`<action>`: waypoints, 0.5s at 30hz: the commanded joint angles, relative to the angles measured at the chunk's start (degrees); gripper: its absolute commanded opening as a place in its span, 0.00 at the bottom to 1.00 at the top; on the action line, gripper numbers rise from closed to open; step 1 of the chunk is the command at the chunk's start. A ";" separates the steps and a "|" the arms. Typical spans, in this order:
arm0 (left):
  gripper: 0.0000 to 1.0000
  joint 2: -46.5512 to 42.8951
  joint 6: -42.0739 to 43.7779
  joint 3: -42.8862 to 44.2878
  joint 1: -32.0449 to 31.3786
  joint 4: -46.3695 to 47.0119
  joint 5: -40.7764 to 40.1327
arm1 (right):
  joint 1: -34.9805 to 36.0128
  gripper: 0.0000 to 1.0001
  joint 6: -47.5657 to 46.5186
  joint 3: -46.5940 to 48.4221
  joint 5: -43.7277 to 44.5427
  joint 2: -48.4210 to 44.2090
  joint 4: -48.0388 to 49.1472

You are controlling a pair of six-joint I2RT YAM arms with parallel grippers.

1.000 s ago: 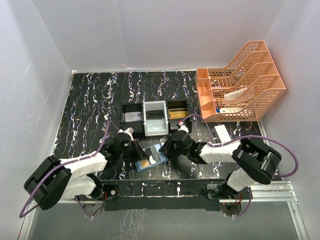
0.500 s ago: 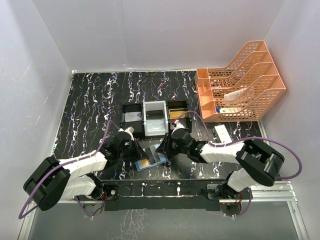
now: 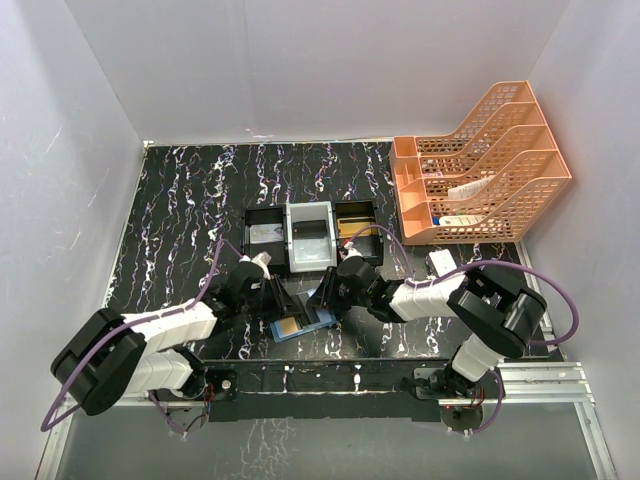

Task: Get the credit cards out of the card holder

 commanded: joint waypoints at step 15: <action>0.00 -1.47 0.87 1.92 -0.11 -4.01 -1.42 | 0.08 0.26 -1.60 -2.45 3.29 -3.03 -2.63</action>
